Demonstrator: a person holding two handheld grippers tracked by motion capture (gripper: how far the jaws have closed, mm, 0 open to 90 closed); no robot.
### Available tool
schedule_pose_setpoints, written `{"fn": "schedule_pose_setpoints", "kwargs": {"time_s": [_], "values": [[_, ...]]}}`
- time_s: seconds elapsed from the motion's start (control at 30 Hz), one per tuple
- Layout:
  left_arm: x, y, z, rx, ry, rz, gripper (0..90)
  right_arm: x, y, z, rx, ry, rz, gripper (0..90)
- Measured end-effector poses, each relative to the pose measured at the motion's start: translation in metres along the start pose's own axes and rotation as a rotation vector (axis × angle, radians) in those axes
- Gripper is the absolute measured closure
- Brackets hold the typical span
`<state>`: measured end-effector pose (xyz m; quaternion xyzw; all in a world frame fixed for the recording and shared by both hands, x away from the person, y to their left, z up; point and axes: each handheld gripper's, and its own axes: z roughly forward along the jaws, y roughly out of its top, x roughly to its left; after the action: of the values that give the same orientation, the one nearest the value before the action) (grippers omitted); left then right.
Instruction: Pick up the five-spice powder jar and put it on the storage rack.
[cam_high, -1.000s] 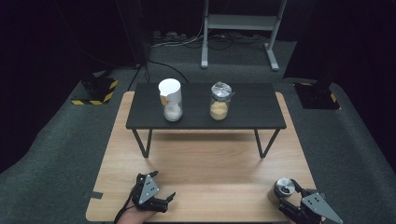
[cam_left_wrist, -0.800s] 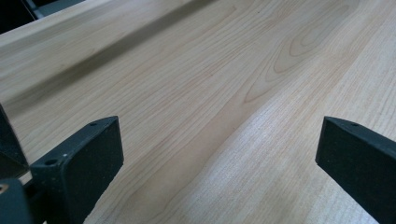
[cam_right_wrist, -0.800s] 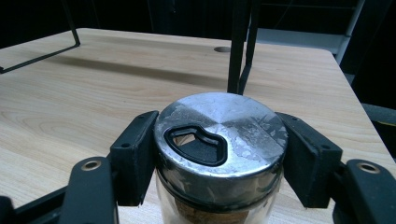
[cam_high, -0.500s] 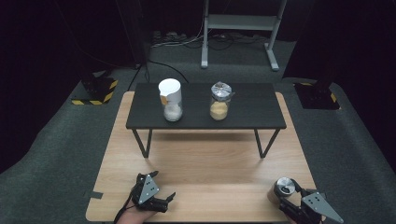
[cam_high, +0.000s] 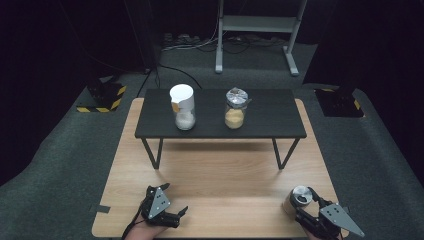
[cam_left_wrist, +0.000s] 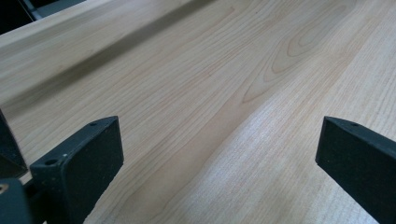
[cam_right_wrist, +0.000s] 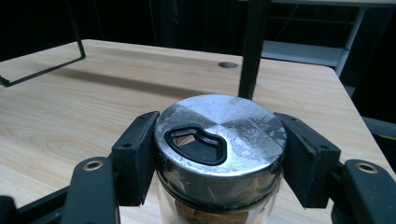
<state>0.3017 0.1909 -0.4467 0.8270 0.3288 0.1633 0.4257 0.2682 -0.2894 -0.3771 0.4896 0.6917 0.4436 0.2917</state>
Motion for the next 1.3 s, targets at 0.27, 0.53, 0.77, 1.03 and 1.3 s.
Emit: {"fn": "schedule_pose_setpoints", "kwargs": {"time_s": [0.27,0.53,0.77,1.03,1.3], "values": [[0.0,0.0,0.0,-0.002,-0.001,0.0,1.1,0.011,0.012,0.007,-0.037,0.02,-0.014,34.7],[0.0,0.0,0.0,-0.003,-0.002,-0.001,1.1,0.021,0.022,0.012,-0.06,0.05,-0.018,34.7],[0.0,0.0,-0.001,-0.004,-0.003,-0.001,1.1,0.029,0.031,0.019,-0.077,0.073,-0.024,34.7],[0.0,-0.001,-0.001,-0.012,-0.002,0.002,1.1,0.043,0.048,0.032,-0.099,0.101,-0.037,34.7],[0.0,-0.001,-0.001,-0.013,-0.008,-0.001,1.1,0.051,0.059,0.039,-0.107,0.115,-0.059,34.7]]}}
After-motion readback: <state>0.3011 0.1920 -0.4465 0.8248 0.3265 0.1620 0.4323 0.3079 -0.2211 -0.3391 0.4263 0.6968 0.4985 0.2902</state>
